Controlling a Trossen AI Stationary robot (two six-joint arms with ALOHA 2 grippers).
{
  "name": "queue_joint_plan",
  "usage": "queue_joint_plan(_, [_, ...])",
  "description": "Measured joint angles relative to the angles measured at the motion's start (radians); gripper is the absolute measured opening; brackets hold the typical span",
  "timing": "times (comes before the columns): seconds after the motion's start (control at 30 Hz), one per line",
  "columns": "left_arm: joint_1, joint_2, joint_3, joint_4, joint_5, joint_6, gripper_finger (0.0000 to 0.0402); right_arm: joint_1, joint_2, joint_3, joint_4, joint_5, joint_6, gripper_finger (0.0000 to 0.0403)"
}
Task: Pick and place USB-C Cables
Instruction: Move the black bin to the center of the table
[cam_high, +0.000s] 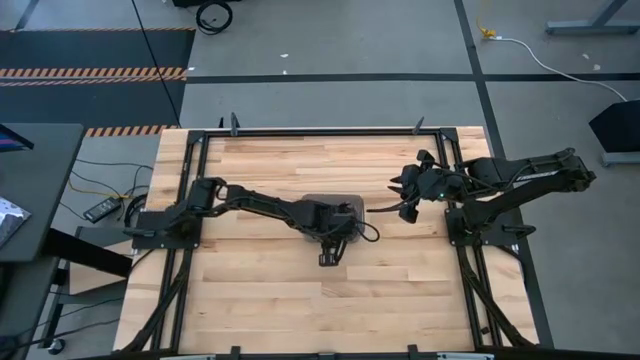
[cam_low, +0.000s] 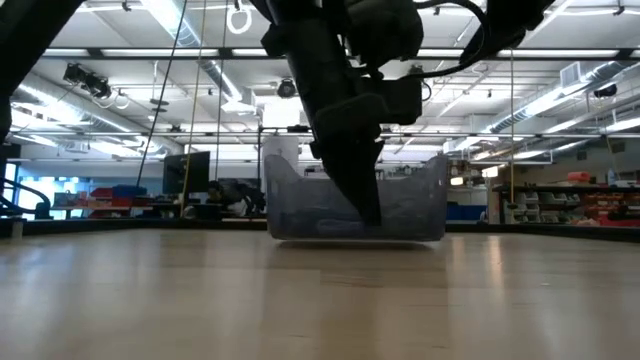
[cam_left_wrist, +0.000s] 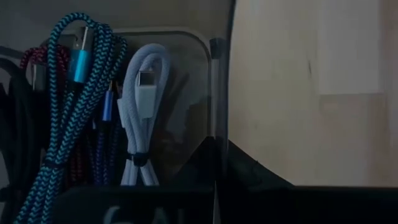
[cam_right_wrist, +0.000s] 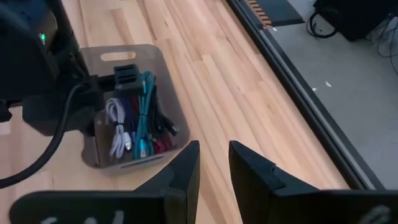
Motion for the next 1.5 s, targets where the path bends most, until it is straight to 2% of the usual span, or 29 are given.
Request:
queue_joint_plan(0.57, [0.0, 0.0, 0.001, -0.008, -0.001, 0.006, 0.001, 0.0, 0.0, 0.0, -0.017, -0.011, 0.004, 0.0091])
queue_joint_plan(1.03, [0.001, 0.0, 0.001, -0.012, 0.003, -0.04, 0.008, 0.0, 0.0, 0.0, -0.017, -0.032, 0.004, 0.0091])
queue_joint_plan(1.4, [0.002, -0.01, 0.004, -0.013, 0.002, -0.047, 0.0089, 0.0, 0.0, 0.0, -0.017, -0.032, 0.004, 0.0091])
queue_joint_plan(1.5, [0.006, -0.01, 0.017, -0.009, -0.037, -0.058, 0.0089, 0.0, 0.0, 0.0, -0.017, -0.032, 0.004, 0.0091])
